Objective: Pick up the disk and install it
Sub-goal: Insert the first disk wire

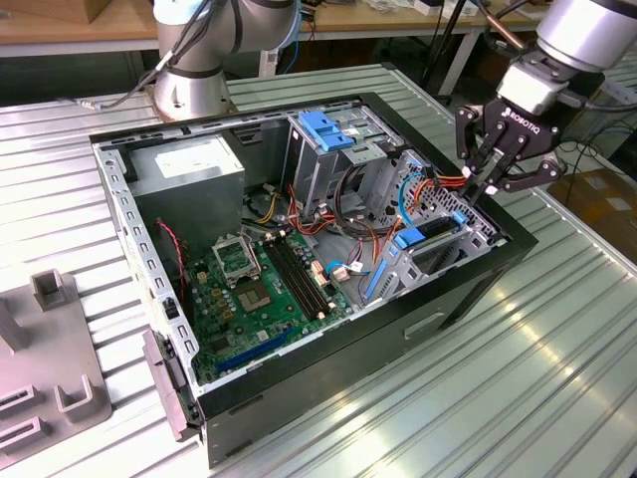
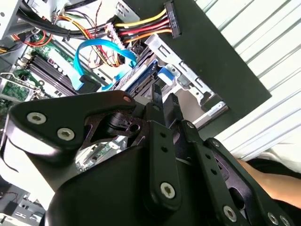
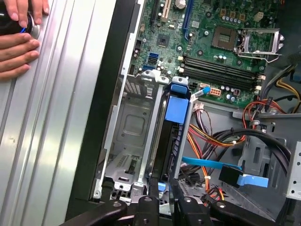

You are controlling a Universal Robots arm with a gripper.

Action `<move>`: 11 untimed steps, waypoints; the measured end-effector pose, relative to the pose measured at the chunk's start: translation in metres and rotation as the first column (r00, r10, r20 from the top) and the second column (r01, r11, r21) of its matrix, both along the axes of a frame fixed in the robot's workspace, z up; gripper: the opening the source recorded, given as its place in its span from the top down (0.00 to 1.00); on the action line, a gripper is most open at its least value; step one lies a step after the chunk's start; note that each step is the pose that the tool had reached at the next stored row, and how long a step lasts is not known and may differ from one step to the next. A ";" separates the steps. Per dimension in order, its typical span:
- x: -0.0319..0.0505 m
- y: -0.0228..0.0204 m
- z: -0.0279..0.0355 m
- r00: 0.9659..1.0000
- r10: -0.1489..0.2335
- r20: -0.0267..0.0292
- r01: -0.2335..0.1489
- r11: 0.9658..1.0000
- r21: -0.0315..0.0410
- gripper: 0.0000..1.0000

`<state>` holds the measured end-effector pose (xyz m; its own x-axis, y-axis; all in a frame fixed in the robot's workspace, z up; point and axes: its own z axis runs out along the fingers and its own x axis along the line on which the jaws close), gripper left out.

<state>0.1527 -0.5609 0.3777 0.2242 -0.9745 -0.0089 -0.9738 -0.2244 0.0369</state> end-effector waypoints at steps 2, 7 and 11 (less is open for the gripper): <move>0.0010 0.0001 -0.0001 1.000 0.026 0.000 -0.026 1.000 0.000 0.76; 0.0061 0.0004 -0.0003 0.997 0.072 0.000 -0.072 0.997 0.000 0.76; 0.0132 0.0008 -0.0004 0.996 0.085 0.000 -0.085 0.996 0.000 0.76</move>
<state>0.1659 -0.5601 0.3773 0.3067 -0.9518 -0.0089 -0.9510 -0.3068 0.0369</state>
